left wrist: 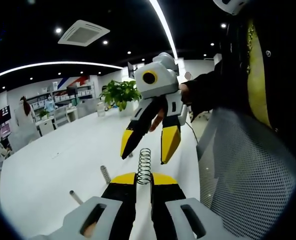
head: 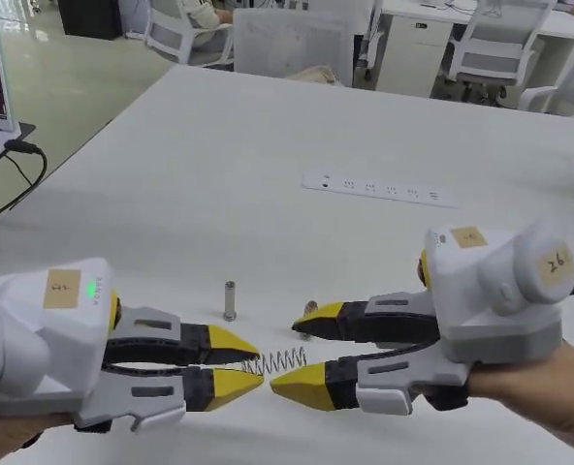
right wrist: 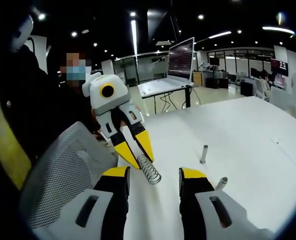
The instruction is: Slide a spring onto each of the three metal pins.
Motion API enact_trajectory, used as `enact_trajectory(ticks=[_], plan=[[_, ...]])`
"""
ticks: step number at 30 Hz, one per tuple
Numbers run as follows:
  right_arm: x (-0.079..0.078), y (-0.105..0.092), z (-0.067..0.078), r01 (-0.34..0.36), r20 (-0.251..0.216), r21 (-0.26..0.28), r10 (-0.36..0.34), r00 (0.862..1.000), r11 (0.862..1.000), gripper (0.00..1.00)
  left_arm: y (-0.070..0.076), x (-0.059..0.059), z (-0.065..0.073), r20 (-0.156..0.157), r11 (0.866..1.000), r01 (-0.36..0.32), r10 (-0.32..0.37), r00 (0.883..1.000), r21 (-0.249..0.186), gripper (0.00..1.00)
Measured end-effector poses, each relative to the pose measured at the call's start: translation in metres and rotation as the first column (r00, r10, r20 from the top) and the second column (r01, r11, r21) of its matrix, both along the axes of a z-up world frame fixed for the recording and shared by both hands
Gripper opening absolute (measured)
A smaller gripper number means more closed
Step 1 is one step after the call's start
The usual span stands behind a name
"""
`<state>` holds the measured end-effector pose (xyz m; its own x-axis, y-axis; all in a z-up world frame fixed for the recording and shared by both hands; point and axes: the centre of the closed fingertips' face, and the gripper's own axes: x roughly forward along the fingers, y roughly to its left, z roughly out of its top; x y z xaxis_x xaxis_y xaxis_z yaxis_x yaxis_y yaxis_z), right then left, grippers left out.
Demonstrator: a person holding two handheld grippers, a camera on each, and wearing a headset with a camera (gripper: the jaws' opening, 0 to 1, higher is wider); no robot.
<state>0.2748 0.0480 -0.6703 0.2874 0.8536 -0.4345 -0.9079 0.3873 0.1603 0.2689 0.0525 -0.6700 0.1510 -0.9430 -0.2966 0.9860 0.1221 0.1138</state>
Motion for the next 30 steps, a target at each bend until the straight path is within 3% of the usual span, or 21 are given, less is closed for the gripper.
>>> enact_trajectory(ticks=[30], plan=[[-0.0074,0.0061,0.0006,-0.034,-0.045,0.038,0.036,0.998,0.999,0.14,-0.0051,-0.0040,0.0059,0.001,1.000,0.018,-0.018,1.000,-0.025,0.02]])
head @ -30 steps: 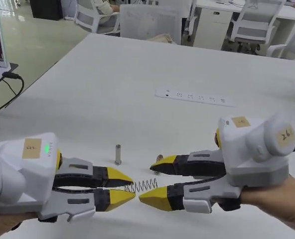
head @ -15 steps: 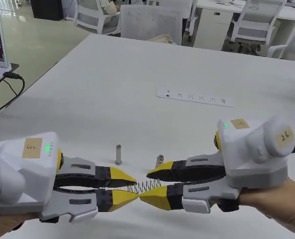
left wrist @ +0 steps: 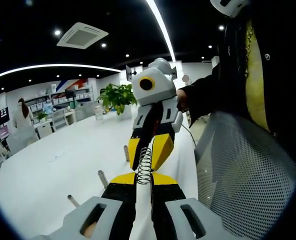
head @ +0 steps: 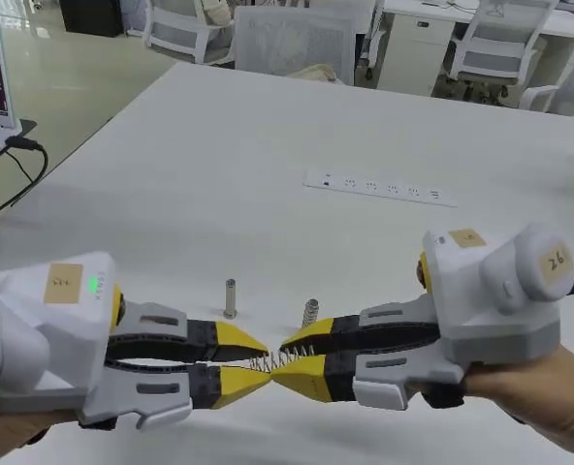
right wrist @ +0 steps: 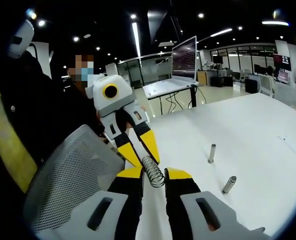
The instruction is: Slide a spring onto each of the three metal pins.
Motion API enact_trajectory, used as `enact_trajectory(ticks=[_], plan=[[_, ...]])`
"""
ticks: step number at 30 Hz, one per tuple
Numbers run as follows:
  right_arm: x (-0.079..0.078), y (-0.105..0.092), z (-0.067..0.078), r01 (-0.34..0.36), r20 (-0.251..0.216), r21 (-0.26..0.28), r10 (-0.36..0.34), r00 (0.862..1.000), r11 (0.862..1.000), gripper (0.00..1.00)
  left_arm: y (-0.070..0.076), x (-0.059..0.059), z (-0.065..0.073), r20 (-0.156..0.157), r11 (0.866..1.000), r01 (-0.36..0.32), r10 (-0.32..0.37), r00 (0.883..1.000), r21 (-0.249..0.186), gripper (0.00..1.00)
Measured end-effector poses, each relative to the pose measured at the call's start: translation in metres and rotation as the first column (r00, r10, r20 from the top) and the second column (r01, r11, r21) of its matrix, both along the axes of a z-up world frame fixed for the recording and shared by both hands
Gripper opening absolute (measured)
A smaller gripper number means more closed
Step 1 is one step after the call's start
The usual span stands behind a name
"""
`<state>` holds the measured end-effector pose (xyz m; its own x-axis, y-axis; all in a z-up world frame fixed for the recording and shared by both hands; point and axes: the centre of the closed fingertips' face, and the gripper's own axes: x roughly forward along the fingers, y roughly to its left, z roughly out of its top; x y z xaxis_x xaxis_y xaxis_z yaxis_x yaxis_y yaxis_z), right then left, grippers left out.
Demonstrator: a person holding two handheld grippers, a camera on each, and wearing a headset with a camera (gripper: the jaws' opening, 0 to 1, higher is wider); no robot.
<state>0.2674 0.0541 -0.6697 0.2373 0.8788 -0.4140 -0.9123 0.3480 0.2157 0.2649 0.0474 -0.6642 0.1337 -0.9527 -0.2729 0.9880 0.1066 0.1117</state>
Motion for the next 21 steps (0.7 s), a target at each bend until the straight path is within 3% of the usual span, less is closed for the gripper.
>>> enact_trajectory(ticks=[13,21], plan=[[-0.0055,0.0015,0.0002,-0.018,-0.036,-0.014,0.017,0.999,1.000,0.09,0.0001,-0.0004,-0.0039,0.000,1.000,0.003,-0.003,1.000,0.011,0.02],[-0.0080,0.0001,0.0016,-0.067,-0.032,-0.116,0.064,0.997,0.991,0.08,-0.0041,-0.0016,-0.0033,0.001,1.000,0.012,-0.012,1.000,0.005,0.02]])
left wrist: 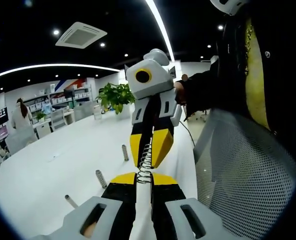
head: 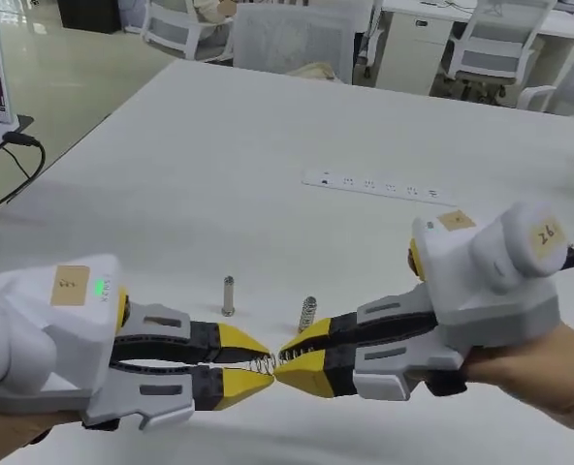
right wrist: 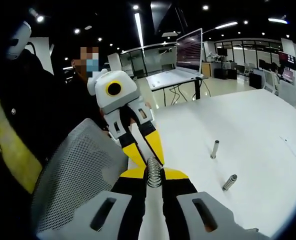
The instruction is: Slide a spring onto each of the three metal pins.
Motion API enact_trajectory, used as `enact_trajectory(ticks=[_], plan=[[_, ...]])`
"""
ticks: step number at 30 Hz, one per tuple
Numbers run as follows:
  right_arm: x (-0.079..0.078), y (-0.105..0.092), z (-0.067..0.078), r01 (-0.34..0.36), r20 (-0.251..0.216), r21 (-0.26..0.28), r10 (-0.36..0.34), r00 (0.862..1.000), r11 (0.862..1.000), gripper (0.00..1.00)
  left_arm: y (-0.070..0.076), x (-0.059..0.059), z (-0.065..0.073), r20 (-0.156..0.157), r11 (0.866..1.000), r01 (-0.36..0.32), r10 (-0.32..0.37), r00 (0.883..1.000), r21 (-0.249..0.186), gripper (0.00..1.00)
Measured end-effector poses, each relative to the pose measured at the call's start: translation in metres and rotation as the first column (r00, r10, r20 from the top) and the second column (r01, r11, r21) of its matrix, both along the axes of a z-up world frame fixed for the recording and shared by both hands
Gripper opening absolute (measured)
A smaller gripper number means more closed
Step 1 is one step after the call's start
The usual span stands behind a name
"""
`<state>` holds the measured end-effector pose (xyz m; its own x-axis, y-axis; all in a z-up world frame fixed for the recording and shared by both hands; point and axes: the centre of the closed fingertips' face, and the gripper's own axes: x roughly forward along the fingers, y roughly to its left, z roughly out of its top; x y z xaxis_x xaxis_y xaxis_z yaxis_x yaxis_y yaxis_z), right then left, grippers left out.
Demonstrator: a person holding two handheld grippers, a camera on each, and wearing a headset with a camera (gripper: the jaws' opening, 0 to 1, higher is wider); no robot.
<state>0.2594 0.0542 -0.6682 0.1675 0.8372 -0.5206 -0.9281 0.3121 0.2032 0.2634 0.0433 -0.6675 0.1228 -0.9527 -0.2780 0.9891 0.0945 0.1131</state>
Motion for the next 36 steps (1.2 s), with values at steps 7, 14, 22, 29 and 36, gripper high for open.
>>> enact_trajectory(ticks=[7,14,22,29,36], plan=[[0.0009,0.0000,0.0007,-0.070,0.015,-0.113,0.072,0.997,0.991,0.08,-0.0017,0.0006,0.0000,0.002,1.000,0.001,-0.001,1.000,-0.002,0.02],[0.0025,0.0033,0.0027,-0.138,0.027,-0.215,0.148,0.989,0.967,0.08,-0.0012,0.0022,0.0000,0.003,1.000,-0.005,0.005,1.000,-0.006,0.02],[0.0035,0.0058,0.0051,-0.209,0.019,-0.321,0.227,0.974,0.924,0.08,-0.0016,0.0043,-0.0004,0.005,1.000,-0.011,0.011,1.000,-0.011,0.02],[0.0041,0.0064,0.0037,-0.245,0.012,-0.382,0.270,0.963,0.891,0.08,-0.0011,0.0059,-0.0014,0.006,1.000,-0.017,0.017,1.000,-0.011,0.02],[0.0052,0.0062,0.0044,-0.288,0.007,-0.467,0.329,0.944,0.836,0.08,-0.0023,0.0078,-0.0012,0.005,1.000,-0.019,0.019,1.000,-0.014,0.02]])
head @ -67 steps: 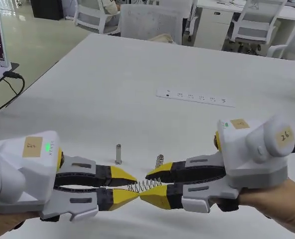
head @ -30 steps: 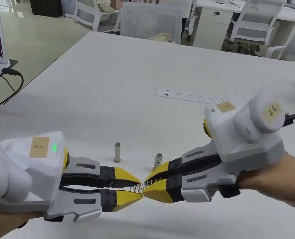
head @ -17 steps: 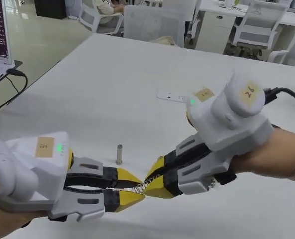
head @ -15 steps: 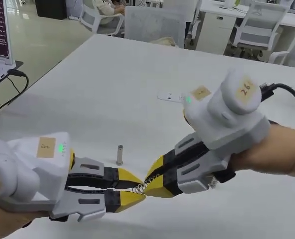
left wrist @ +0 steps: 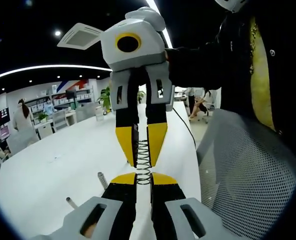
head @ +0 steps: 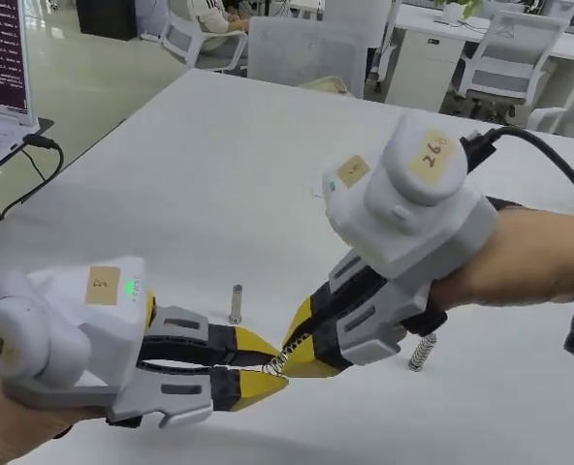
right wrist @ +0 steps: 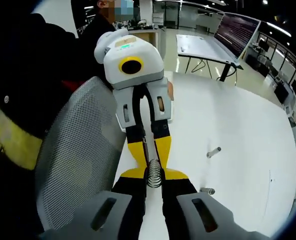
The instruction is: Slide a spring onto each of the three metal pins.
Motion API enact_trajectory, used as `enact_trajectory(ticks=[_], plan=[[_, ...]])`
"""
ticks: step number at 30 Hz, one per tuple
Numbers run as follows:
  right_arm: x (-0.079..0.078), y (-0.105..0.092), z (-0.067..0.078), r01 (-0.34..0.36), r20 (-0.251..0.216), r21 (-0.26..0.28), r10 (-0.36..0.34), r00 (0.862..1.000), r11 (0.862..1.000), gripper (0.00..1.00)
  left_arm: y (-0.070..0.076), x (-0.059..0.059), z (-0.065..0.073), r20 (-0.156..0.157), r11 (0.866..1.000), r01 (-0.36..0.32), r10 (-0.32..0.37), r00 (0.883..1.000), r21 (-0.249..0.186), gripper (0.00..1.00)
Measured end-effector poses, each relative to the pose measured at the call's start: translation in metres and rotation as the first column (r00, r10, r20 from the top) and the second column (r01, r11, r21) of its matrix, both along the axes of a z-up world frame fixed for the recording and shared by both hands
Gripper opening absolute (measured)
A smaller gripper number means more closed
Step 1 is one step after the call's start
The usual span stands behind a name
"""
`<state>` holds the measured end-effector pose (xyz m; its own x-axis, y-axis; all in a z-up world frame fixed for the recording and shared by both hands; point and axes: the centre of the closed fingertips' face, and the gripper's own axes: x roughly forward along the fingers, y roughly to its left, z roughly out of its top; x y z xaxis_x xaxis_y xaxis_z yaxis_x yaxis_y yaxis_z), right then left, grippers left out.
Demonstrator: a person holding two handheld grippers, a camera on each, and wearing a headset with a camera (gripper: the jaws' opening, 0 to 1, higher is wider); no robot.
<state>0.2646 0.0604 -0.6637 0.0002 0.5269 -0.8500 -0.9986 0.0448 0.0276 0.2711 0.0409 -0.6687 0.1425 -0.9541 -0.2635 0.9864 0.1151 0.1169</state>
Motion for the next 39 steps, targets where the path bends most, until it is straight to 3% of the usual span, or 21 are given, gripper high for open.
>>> enact_trajectory(ticks=[13,39], plan=[[0.0019,0.0035,0.0013,-0.058,0.016,-0.074,0.059,0.998,0.996,0.08,-0.0001,0.0029,0.0003,0.002,1.000,-0.012,0.012,1.000,-0.003,0.02],[0.0073,0.0055,-0.0012,-0.065,0.018,-0.122,0.068,0.998,0.990,0.08,-0.0009,0.0093,-0.0012,-0.007,0.999,-0.038,0.038,0.999,-0.021,0.02]])
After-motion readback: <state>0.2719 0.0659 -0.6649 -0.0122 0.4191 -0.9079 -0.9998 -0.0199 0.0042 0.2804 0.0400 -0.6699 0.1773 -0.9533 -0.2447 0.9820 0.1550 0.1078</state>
